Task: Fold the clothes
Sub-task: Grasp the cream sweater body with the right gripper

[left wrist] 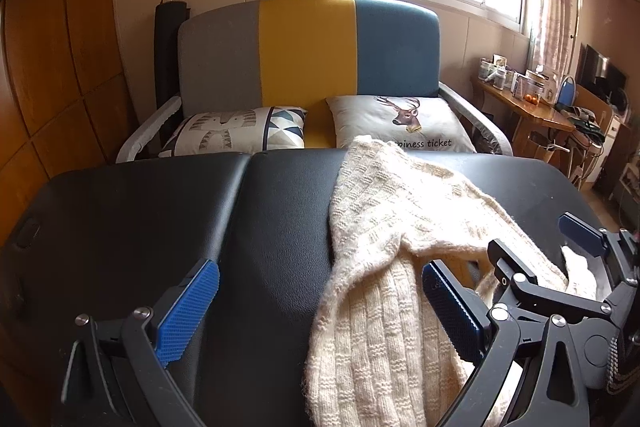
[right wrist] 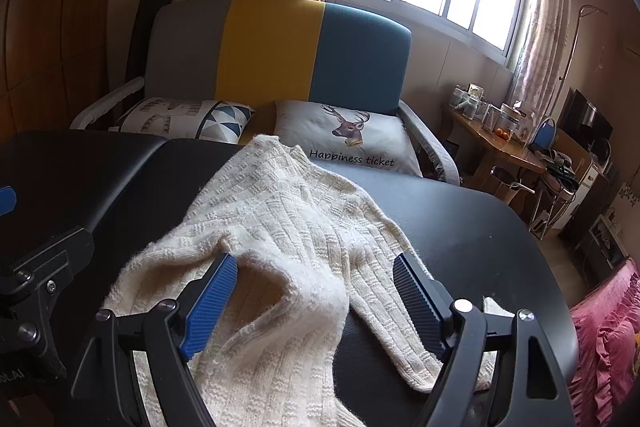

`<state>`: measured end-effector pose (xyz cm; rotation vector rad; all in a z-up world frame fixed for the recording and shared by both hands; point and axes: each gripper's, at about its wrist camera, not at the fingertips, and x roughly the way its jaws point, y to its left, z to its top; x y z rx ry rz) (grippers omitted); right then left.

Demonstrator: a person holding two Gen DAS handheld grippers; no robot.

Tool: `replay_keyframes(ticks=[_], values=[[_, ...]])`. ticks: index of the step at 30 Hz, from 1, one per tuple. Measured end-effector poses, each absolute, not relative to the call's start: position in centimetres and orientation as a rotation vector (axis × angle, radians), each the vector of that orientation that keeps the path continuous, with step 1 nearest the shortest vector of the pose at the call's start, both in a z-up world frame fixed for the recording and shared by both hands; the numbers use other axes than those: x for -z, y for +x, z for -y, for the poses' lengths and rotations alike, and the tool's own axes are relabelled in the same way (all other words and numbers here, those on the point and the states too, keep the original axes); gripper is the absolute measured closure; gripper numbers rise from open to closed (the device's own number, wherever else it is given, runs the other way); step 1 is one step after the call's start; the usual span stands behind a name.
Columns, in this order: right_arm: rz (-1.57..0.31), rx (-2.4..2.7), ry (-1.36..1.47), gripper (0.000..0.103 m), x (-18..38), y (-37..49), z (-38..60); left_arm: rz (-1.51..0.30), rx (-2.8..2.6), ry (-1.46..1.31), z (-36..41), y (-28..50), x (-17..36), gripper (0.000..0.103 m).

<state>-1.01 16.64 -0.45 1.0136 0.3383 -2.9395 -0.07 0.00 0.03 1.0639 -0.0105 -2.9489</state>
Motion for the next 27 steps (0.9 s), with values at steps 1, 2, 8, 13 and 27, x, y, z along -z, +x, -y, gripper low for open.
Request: replay_keyframes(ticks=[1,2,8,13,27], values=[[-0.337,2.937,1.017,0.021,0.5,-1.0,-16.7,0.010,2.949,1.061,0.0,-0.2,-0.1,0.001],[-0.336,2.935,1.020,0.021,0.6,-1.0,-16.7,0.009,2.950,1.058,0.0,-0.3,-0.1,0.001],[-0.322,2.916,1.042,0.021,1.1,-1.0,-16.8,0.015,2.946,1.101,-0.1,-0.1,0.6,0.001],[-0.167,2.839,1.097,0.021,2.3,-0.9,-18.4,0.049,2.974,1.153,-0.7,-0.5,2.0,0.001],[0.599,2.405,1.258,0.020,5.6,-1.2,-26.1,0.193,3.005,1.159,-2.7,-0.2,3.3,0.000]])
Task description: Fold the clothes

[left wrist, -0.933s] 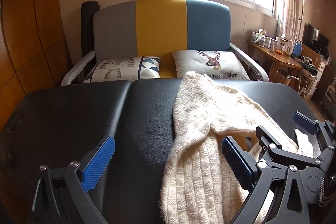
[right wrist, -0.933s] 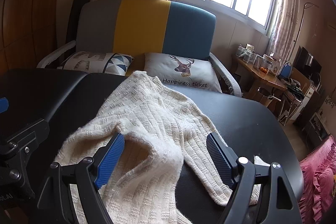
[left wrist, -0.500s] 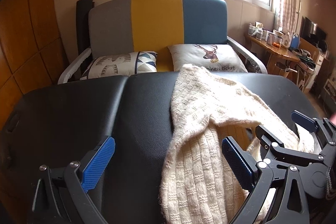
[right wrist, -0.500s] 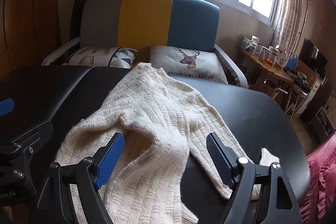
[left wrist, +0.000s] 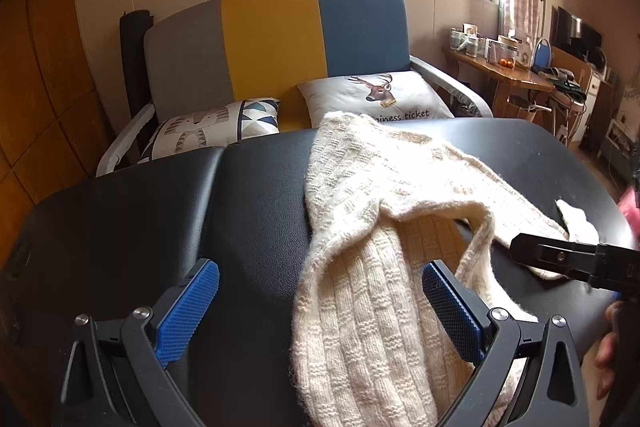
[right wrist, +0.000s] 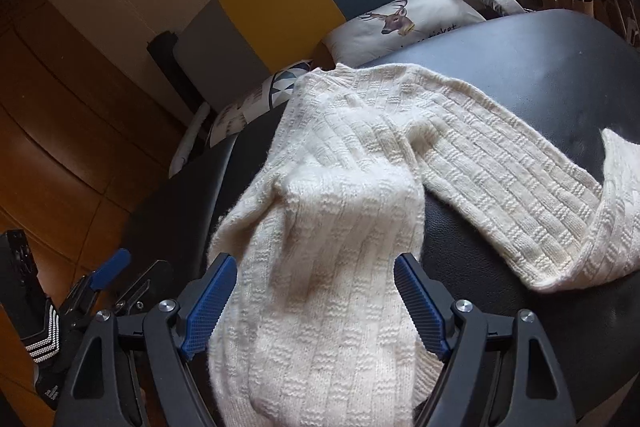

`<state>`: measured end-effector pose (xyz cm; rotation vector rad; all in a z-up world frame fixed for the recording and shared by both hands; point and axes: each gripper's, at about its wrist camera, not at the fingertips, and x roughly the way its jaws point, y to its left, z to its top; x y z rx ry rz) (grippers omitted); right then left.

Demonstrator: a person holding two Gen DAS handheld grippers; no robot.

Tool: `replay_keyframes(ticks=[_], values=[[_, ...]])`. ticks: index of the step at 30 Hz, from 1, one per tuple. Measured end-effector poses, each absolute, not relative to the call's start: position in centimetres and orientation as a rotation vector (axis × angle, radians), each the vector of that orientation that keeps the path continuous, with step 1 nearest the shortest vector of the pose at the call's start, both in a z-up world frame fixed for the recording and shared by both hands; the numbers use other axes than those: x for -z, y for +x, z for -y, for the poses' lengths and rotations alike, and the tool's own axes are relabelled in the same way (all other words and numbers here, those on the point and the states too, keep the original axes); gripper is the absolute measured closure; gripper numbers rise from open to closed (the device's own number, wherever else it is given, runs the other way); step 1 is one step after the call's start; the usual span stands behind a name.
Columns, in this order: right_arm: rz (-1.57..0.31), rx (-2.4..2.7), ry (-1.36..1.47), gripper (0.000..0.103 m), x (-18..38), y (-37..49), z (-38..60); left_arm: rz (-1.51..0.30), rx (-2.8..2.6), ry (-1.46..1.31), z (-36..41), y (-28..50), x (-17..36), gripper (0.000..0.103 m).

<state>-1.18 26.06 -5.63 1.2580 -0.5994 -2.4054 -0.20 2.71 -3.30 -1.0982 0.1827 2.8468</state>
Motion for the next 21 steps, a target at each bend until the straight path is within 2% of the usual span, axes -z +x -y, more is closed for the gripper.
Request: replay_keyframes(ticks=[6,9,14,21], values=[[0.542,2.387,1.318,0.020,6.6,-1.4,-26.0,-0.181,-2.816,-1.121,-2.7,-0.4,3.8,0.000],[0.689,2.292,1.305,0.020,7.1,-2.8,-26.4,-0.115,-2.769,-1.179,-1.7,-0.6,4.6,0.000],[0.983,2.110,1.315,0.020,8.1,-6.2,-26.1,0.128,-2.655,-1.346,2.5,-0.7,6.9,0.000],[1.037,1.711,1.278,0.018,9.0,-7.0,-20.7,0.156,-2.619,-1.270,4.2,0.9,5.7,0.000]])
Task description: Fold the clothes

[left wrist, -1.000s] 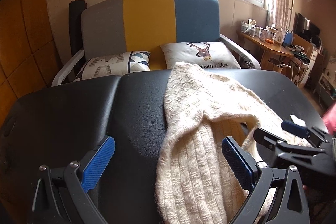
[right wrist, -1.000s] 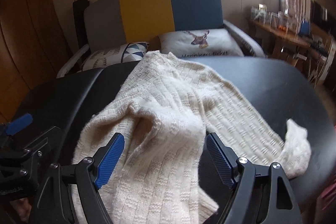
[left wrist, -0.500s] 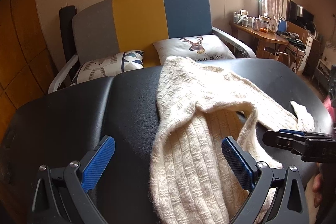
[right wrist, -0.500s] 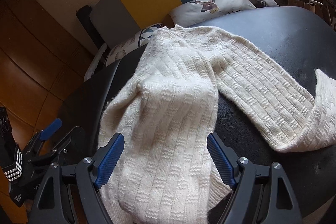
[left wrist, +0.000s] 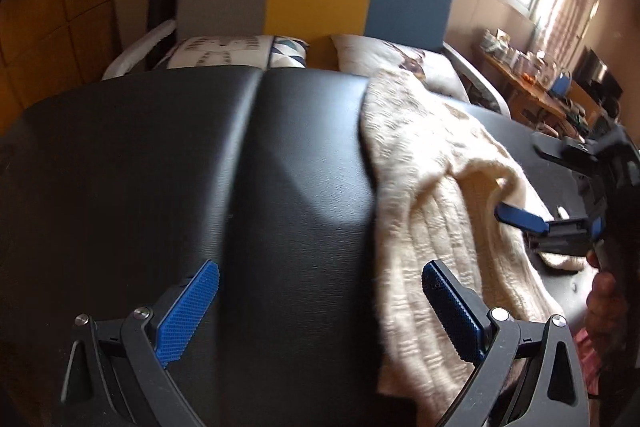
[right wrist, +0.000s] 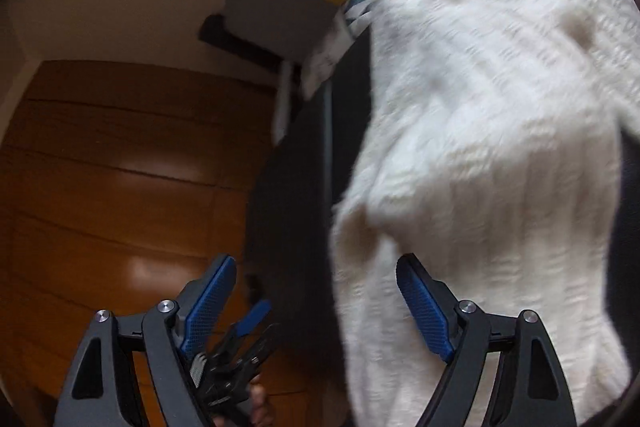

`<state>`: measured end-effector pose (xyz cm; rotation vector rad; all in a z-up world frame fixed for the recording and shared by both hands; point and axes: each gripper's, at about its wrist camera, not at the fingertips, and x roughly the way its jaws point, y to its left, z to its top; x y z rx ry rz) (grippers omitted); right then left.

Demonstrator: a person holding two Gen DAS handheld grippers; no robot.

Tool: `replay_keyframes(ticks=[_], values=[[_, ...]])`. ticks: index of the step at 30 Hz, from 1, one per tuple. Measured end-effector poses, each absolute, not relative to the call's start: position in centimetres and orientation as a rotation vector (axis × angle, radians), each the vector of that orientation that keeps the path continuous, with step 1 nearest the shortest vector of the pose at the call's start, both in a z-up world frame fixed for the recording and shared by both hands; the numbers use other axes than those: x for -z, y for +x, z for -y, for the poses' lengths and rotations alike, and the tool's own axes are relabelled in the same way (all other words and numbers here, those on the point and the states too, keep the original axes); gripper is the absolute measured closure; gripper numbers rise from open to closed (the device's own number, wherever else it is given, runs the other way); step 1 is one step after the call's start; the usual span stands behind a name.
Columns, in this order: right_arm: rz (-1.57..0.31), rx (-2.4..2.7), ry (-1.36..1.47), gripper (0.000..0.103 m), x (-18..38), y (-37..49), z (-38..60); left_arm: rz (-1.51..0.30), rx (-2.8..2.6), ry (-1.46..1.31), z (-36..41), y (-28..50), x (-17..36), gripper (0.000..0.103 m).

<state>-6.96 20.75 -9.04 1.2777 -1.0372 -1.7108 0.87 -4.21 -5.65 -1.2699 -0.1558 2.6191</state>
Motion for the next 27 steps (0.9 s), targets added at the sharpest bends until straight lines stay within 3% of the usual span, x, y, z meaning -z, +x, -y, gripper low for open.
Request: replay_keyframes(ticks=[6,10,13,19,27], values=[[0.916,2.012,1.323,0.018,8.3,-2.8,-26.0,0.167,-2.585,-1.197,5.4,2.2,4.4,0.000],[0.945,2.098,1.369,0.018,9.6,0.4,-30.9,-0.034,-2.387,-1.152,-1.9,2.1,4.4,0.000],[1.049,2.058,1.406,0.018,11.8,2.0,-33.5,-0.133,-2.265,-1.200,-6.6,2.0,5.7,0.000],[1.305,1.813,1.309,0.018,14.1,3.2,-35.5,-0.146,-2.164,-1.245,-9.2,3.8,6.8,0.000],[1.419,1.464,1.220,0.015,14.9,3.6,-32.7,-0.274,-2.155,-1.152,-8.8,6.5,6.1,0.001]])
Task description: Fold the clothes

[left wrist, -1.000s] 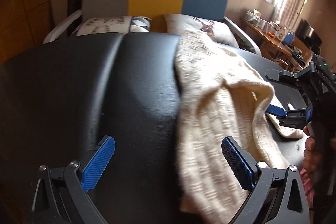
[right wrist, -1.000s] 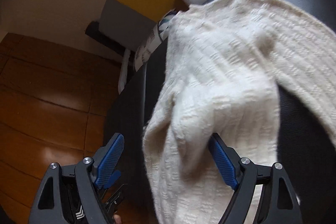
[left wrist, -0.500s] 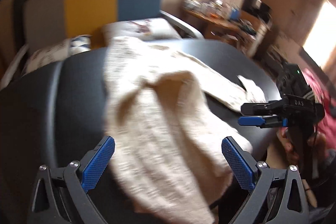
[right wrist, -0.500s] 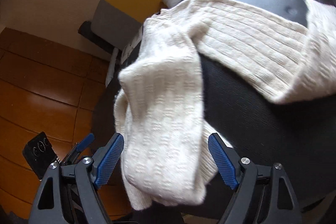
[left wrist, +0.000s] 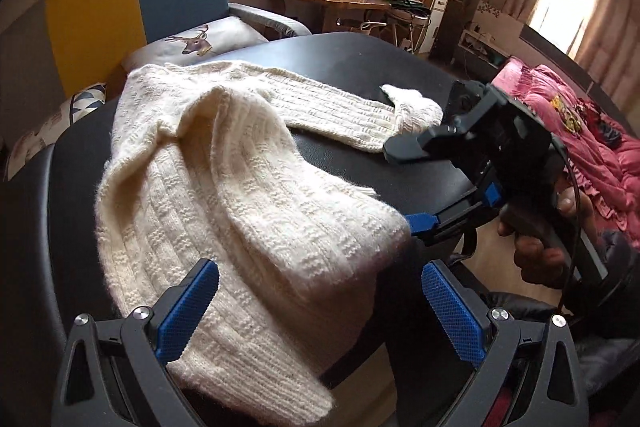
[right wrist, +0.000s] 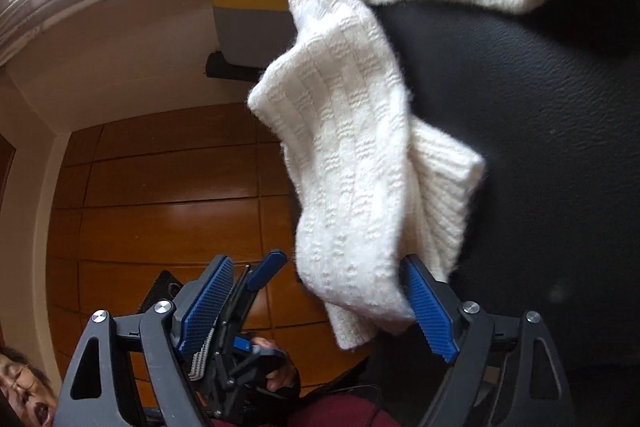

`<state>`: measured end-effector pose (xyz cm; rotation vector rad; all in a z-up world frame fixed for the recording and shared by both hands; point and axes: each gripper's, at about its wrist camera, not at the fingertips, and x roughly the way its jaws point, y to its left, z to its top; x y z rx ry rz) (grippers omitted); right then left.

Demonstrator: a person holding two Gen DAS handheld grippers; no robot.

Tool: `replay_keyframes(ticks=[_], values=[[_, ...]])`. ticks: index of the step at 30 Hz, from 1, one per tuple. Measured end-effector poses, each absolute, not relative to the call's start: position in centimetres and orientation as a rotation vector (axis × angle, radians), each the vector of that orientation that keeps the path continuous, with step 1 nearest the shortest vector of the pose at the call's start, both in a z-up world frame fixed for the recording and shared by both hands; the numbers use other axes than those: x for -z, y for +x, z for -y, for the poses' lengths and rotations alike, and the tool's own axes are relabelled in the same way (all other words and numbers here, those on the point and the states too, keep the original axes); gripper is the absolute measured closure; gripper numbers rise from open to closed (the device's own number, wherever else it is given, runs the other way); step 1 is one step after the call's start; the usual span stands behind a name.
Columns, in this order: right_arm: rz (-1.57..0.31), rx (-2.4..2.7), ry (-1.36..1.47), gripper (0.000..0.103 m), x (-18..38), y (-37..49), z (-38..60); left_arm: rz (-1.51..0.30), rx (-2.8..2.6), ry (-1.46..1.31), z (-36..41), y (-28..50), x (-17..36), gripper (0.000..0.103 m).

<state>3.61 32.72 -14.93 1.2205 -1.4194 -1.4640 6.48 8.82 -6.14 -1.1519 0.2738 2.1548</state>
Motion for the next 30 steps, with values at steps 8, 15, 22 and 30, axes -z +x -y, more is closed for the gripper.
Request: replay_keyframes(ticks=[8,15,22,30], values=[[1.391,1.319,1.146,0.005,12.5,0.5,-28.3,0.011,-2.185,-1.172,-2.9,5.6,4.9,0.001],[1.429,1.060,1.148,0.005,12.6,-1.4,-21.0,0.221,-2.320,-1.140,5.0,5.4,2.8,0.001],[1.373,1.075,1.239,0.000,9.8,-6.5,-16.0,0.036,-2.314,-1.103,2.3,8.1,3.2,0.001],[0.913,1.226,1.622,0.000,6.5,-13.7,-9.3,-0.093,-2.346,-1.051,-0.3,6.8,3.2,0.001]])
